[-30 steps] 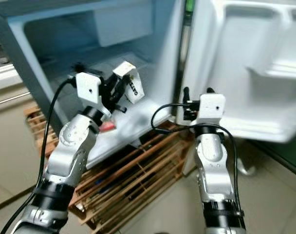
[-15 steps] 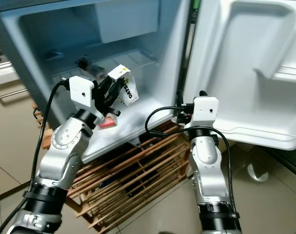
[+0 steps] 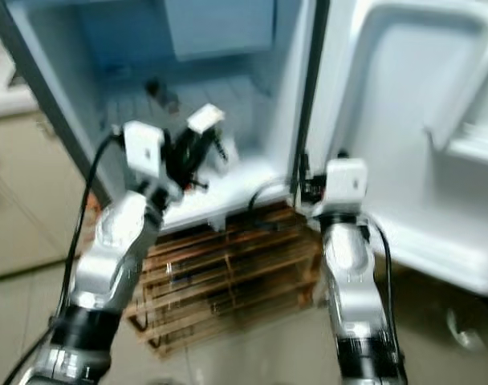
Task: Restocking fridge
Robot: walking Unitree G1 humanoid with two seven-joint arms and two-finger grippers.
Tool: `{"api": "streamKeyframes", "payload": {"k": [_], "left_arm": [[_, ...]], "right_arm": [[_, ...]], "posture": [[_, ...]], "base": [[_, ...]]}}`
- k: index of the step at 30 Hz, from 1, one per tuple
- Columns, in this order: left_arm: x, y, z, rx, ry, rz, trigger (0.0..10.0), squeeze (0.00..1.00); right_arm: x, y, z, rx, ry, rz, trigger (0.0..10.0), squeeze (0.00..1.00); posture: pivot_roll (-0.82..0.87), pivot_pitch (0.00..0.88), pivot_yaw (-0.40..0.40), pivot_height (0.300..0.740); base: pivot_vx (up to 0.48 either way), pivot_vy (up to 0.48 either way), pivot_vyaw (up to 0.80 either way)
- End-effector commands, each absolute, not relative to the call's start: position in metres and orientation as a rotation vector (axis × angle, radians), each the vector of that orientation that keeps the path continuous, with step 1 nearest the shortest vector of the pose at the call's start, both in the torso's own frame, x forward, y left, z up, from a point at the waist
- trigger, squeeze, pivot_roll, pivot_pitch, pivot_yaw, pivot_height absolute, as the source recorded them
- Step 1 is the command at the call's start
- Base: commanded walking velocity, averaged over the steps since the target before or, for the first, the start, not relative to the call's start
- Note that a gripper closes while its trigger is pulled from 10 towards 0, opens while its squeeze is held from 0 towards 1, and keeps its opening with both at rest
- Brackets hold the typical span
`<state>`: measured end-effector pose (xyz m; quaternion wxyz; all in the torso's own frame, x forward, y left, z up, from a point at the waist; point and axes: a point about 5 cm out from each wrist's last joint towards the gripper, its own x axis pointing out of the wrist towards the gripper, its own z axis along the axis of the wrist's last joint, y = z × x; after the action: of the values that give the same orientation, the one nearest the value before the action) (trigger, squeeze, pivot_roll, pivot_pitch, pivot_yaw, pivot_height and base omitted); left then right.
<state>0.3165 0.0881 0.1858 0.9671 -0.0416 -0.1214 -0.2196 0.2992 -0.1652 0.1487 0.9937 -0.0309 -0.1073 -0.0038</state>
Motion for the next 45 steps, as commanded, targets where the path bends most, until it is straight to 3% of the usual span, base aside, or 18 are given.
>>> {"api": "streamKeyframes", "payload": {"k": [1, 9, 15, 32, 36, 40, 45], "left_arm": [[0.318, 0.090, 0.188, -0.085, -0.240, -0.438, 10.0, 0.00], [0.320, 0.091, 0.185, -0.058, -0.223, -0.408, 10.0, 0.00], [0.318, 0.090, 0.184, -0.064, -0.213, -0.417, 10.0, 0.00], [0.319, 0.087, 0.183, -0.074, -0.208, -0.433, 10.0, 0.00], [0.319, 0.087, 0.183, -0.075, -0.208, -0.431, 10.0, 0.00], [0.319, 0.088, 0.183, -0.078, -0.206, -0.430, 10.0, 0.00], [0.319, 0.088, 0.183, -0.081, -0.206, -0.427, 10.0, 0.00]], "right_arm": [[0.300, -0.151, 0.151, -0.046, -0.217, 0.064, 10.0, 0.00], [0.297, -0.149, 0.151, -0.066, -0.210, 0.101, 10.0, 0.00], [0.295, -0.145, 0.149, -0.059, -0.199, 0.143, 10.0, 0.00], [0.294, -0.167, 0.145, -0.125, -0.176, 0.041, 10.0, 0.00], [0.293, -0.174, 0.145, -0.171, -0.180, 0.043, 10.0, 0.00], [0.295, -0.206, 0.143, -0.276, -0.169, -0.026, 10.0, 0.00], [0.297, -0.225, 0.145, -0.281, -0.161, -0.097, 10.0, 0.00]], "posture": [[-0.10, 0.000, 0.029, 0.740], [-0.10, 0.000, 0.017, 0.740], [-0.10, 0.000, 0.015, 0.740], [-0.11, 0.000, 0.015, 0.740], [-0.11, 0.000, 0.015, 0.740], [-0.11, 0.000, 0.015, 0.740], [-0.11, 0.000, 0.016, 0.740]], "base": [[0.000, 0.000, 0.00], [0.000, 0.000, 0.00], [0.000, 0.000, 0.80], [0.000, 0.000, 0.09], [0.000, 0.000, 0.00], [0.000, 0.000, 0.00], [0.000, 0.000, 0.00]]}}
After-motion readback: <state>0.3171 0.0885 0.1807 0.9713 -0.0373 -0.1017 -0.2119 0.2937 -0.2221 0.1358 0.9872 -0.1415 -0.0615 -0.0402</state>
